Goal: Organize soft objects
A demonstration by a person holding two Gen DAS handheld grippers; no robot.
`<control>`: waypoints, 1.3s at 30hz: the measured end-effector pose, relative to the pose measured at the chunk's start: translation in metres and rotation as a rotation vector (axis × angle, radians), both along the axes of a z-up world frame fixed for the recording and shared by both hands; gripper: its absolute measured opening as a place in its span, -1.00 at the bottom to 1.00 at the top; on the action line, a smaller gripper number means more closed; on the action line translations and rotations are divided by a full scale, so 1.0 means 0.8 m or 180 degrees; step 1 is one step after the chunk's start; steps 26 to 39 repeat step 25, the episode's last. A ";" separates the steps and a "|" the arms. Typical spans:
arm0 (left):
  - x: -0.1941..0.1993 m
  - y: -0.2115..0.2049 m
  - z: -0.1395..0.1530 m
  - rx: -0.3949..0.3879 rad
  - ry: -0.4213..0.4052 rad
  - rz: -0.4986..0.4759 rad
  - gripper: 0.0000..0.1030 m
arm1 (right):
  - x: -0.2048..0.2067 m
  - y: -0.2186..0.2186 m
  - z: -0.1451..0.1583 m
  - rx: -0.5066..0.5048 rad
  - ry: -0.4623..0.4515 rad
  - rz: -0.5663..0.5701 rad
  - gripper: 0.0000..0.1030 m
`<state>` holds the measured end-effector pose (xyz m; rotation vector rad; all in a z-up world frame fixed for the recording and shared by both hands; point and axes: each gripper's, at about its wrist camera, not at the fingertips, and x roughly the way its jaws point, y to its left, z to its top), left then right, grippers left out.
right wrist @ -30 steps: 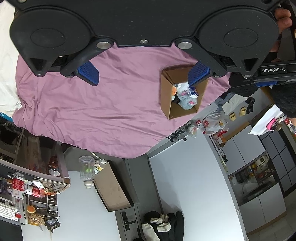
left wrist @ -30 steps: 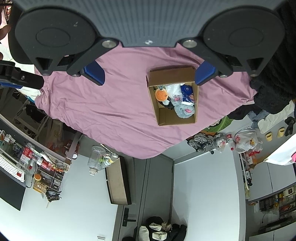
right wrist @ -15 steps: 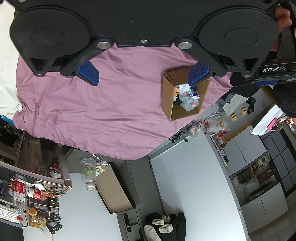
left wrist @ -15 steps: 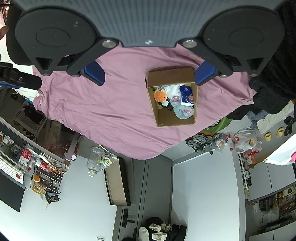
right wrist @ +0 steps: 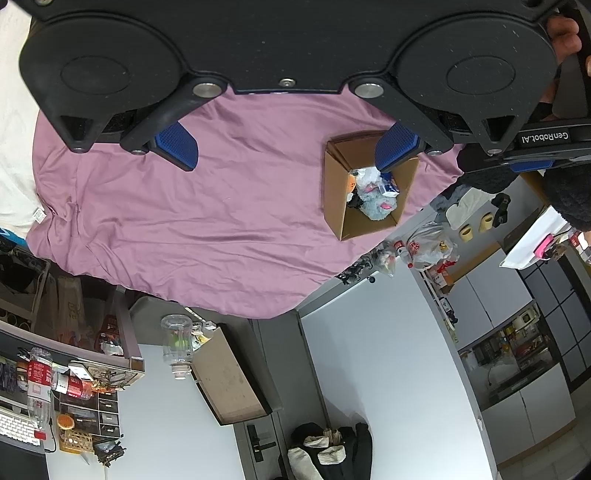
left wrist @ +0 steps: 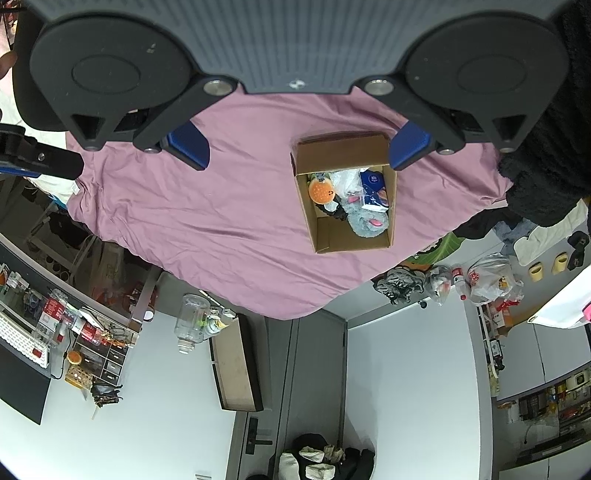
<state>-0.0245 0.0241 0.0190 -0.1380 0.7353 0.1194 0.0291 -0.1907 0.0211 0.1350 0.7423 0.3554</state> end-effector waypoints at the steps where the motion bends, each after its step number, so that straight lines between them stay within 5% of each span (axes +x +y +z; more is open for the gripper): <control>1: -0.001 0.000 -0.001 0.0001 -0.0003 -0.0005 0.99 | 0.000 -0.001 0.001 -0.0001 -0.0001 0.0002 1.00; 39: 0.003 0.003 0.000 0.0049 -0.0018 -0.0035 0.99 | 0.006 -0.006 -0.009 -0.0010 0.0064 -0.0008 1.00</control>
